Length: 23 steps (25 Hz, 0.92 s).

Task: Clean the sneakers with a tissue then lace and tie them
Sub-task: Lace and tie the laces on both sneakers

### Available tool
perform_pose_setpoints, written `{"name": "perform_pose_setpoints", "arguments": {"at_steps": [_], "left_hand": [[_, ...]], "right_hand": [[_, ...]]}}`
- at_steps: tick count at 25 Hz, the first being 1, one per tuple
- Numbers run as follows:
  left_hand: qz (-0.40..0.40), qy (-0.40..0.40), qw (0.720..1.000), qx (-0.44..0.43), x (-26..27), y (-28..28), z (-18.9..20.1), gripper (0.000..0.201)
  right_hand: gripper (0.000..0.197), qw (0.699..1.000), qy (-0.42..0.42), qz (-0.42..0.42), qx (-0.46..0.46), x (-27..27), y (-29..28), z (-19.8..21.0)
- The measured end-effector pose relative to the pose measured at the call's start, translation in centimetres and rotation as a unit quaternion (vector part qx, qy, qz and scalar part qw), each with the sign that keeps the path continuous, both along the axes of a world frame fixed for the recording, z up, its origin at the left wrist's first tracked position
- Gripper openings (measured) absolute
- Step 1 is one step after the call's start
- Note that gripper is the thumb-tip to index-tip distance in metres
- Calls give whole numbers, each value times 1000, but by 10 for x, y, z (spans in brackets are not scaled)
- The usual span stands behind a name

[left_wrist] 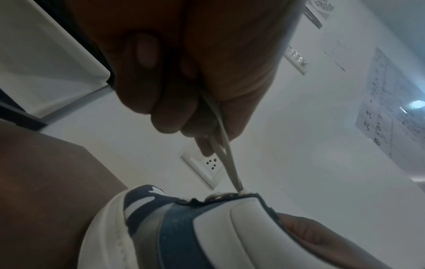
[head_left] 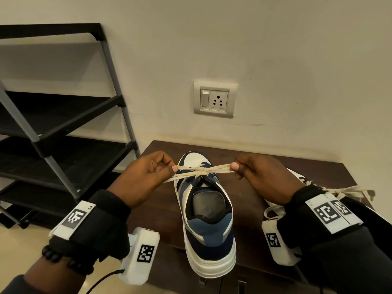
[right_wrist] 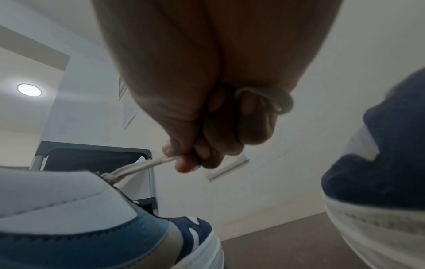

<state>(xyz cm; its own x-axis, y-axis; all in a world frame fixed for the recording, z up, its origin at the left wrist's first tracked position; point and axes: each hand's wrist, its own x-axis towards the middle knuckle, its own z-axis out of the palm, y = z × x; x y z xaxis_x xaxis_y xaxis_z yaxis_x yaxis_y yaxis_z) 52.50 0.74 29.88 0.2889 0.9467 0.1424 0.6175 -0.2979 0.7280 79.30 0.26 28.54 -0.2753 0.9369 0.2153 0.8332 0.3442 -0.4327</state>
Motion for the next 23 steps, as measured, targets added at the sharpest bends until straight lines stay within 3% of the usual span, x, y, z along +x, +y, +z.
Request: {"name": "perform_pose_setpoints", "arguments": {"at_steps": [6, 15, 19, 21, 23], "left_hand": [[16, -24, 993, -117, 10, -7, -7, 33], [14, 3, 984, -176, 14, -15, -4, 39], [31, -82, 959, -270, 6, -9, -4, 37], [33, -108, 957, -266, 2, -9, -6, 34], [20, -56, 980, -191, -4, -7, -10, 27]], "right_hand": [[35, 999, 18, -18, -23, -2, 4, -7], [40, 997, 2, -69, -39, -9, 14, -16], [41, 995, 11, -88, -45, -12, 14, -15], [38, 994, -17, -89, -57, -15, 11, -12], [27, 993, -43, -100, -37, -17, 10, -9]]}}
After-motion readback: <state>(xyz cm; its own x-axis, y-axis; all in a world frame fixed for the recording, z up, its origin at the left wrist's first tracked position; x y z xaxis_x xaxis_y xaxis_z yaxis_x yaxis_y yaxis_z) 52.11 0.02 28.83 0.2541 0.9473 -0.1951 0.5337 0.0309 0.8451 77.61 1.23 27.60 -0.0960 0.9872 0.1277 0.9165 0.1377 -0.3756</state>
